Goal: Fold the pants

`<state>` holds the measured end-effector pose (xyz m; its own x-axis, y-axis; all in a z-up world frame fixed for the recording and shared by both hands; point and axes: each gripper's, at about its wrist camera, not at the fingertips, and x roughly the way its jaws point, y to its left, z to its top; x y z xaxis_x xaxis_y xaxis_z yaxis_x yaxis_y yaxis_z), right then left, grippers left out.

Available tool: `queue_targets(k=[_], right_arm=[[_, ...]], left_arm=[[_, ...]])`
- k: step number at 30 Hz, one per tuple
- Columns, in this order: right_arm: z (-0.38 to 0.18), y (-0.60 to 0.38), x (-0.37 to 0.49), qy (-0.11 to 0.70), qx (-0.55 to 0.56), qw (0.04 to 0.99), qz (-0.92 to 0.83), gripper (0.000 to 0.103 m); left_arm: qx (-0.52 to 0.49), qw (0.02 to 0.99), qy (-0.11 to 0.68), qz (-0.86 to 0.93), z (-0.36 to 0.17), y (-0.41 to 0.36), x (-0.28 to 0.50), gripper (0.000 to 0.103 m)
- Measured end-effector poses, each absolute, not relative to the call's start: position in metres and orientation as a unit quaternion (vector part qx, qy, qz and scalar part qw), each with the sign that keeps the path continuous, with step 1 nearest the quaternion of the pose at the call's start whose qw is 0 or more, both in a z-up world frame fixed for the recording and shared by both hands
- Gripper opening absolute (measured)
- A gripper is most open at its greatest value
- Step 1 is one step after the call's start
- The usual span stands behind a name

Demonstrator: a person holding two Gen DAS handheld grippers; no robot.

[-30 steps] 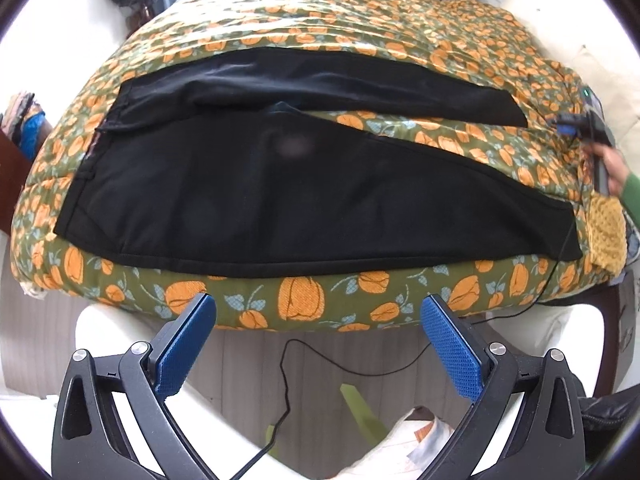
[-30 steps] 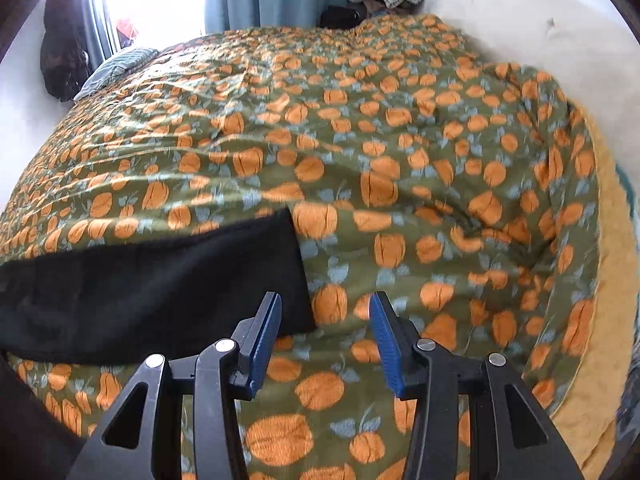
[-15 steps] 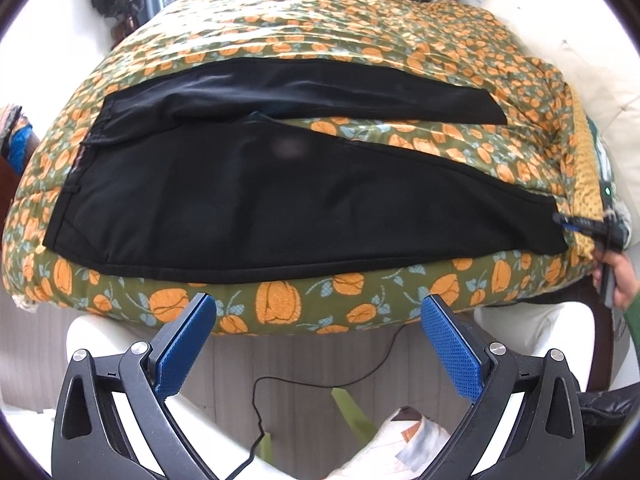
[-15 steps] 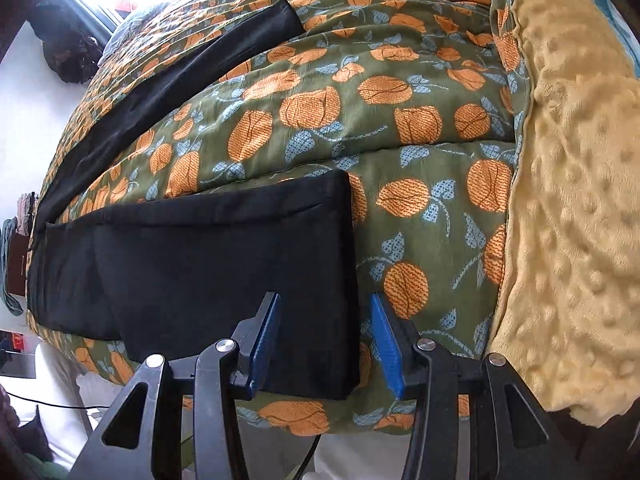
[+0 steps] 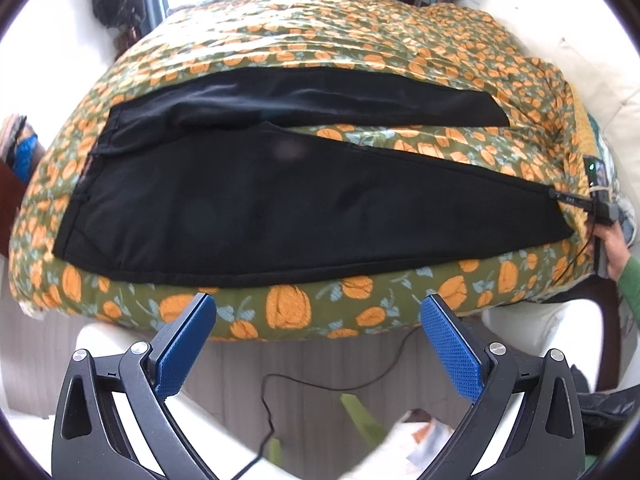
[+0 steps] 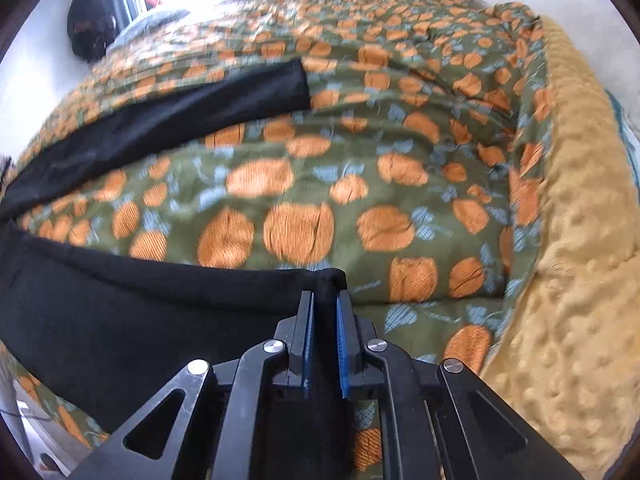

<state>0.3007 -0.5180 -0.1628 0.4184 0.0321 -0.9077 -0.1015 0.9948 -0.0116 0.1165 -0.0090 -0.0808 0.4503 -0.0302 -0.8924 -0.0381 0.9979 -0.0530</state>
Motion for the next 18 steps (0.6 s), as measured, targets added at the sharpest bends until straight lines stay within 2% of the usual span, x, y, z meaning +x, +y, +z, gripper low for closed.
queue_targets(k=[2, 4, 8, 13, 15, 18], right_arm=[[-0.167, -0.518, 0.301, 0.542, -0.036, 0.839, 0.025, 0.038], [-0.154, -0.526, 0.296, 0.522, -0.013, 0.853, 0.015, 0.045], [-0.130, -0.520, 0.312, 0.500, 0.017, 0.865, 0.040, 0.046], [-0.133, -0.522, 0.378, 0.508, 0.175, 0.841, 0.066, 0.046], [-0.140, -0.522, 0.409, 0.506, 0.211, 0.834, 0.061, 0.046], [-0.150, -0.516, 0.458, 0.503, 0.201, 0.839, 0.044, 0.046]], left_arm=[[-0.011, 0.856, 0.517, 0.020, -0.085, -0.001, 0.128, 0.102], [-0.014, 0.863, 0.504, 0.039, -0.090, 0.016, 0.148, 0.102], [-0.064, 0.866, 0.488, 0.089, -0.106, 0.053, 0.202, 0.102], [-0.149, 0.860, 0.480, 0.089, -0.112, 0.068, 0.231, 0.102], [-0.148, 0.858, 0.485, 0.087, -0.116, 0.065, 0.228, 0.102], [-0.108, 0.850, 0.506, 0.098, -0.130, 0.059, 0.218, 0.102]])
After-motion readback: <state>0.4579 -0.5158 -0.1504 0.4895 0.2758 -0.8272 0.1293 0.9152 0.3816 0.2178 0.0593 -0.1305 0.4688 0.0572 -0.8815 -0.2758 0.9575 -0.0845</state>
